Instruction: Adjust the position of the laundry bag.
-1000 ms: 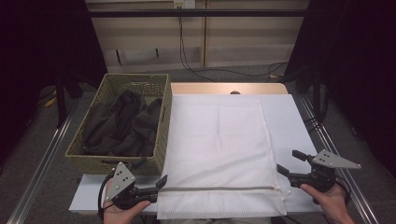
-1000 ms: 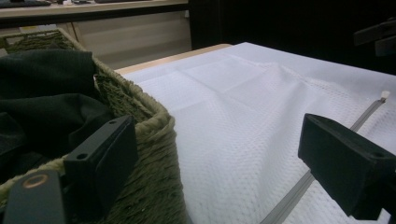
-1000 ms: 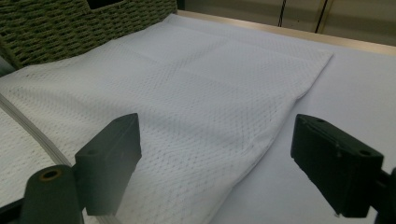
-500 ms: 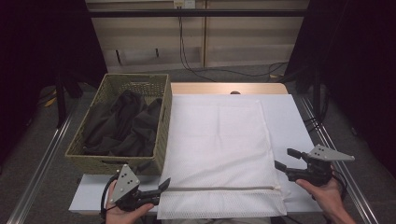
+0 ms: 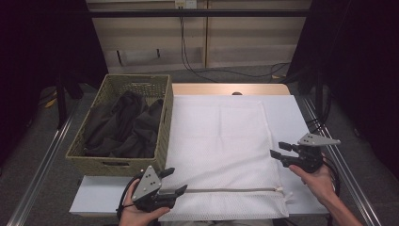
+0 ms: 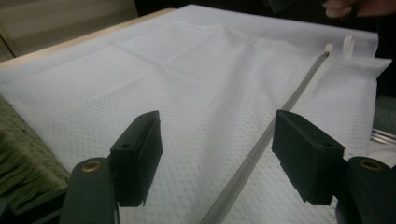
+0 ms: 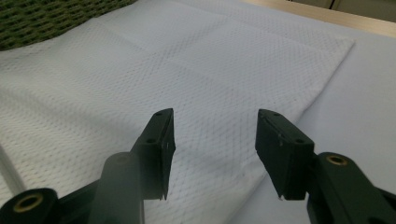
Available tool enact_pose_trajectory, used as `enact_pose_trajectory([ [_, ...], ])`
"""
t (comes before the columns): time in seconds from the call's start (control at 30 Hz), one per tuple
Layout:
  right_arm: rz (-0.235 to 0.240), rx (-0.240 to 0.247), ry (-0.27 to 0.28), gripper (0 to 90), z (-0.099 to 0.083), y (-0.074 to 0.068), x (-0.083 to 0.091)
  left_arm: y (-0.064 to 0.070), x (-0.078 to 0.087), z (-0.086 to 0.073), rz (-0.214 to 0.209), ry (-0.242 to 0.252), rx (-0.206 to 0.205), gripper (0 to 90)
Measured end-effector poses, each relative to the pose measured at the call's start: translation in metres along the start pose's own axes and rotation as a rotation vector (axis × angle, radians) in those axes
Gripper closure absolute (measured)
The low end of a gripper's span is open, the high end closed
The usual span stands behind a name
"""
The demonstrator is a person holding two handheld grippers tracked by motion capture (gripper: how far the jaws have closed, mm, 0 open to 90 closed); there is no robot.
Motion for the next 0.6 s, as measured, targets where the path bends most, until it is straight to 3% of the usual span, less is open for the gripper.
enact_pose_trajectory([
  [0.1,-0.001,0.012,-0.014,48.5,0.003,0.003,-0.01,-0.002,-0.01,-0.002,-0.034,-0.016,0.013,40.3],
  [0.13,-0.014,0.027,-0.035,48.2,0.004,0.01,-0.021,-0.003,-0.021,-0.004,-0.058,-0.035,0.015,41.7],
  [0.17,-0.023,0.037,-0.047,48.0,0.004,0.014,-0.027,-0.003,-0.021,-0.004,-0.058,-0.035,0.015,41.8],
  [0.2,-0.027,0.041,-0.052,48.2,0.005,0.018,-0.032,-0.002,-0.03,-0.006,-0.102,-0.046,0.031,44.4],
  [0.3,-0.057,0.051,-0.079,50.9,0.005,0.032,-0.048,0.0,-0.042,-0.01,-0.13,-0.072,0.026,45.9],
  [0.37,-0.068,0.036,-0.087,53.1,0.003,0.042,-0.059,0.001,-0.045,-0.013,-0.133,-0.107,0.0,48.0],
  [0.43,-0.074,0.028,-0.104,53.6,0.002,0.046,-0.064,0.001,-0.046,-0.014,-0.14,-0.107,0.003,49.6],
  [0.47,-0.083,0.032,-0.132,53.9,-0.001,0.054,-0.076,0.0,-0.046,-0.015,-0.13,-0.114,-0.003,50.1],
  [0.6,-0.109,0.024,-0.156,55.2,-0.004,0.062,-0.09,-0.007,-0.051,-0.017,-0.094,-0.135,0.011,47.6],
])
Point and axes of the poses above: each handheld gripper's, and its own axes: x roughly backward along the jaws, z roughly out of its top, y roughly to its right, the point moved 5 cm from there along -x, roughly forward along the jaws, and after that the axes turned 11 degrees about y, right-handed, at the moved point
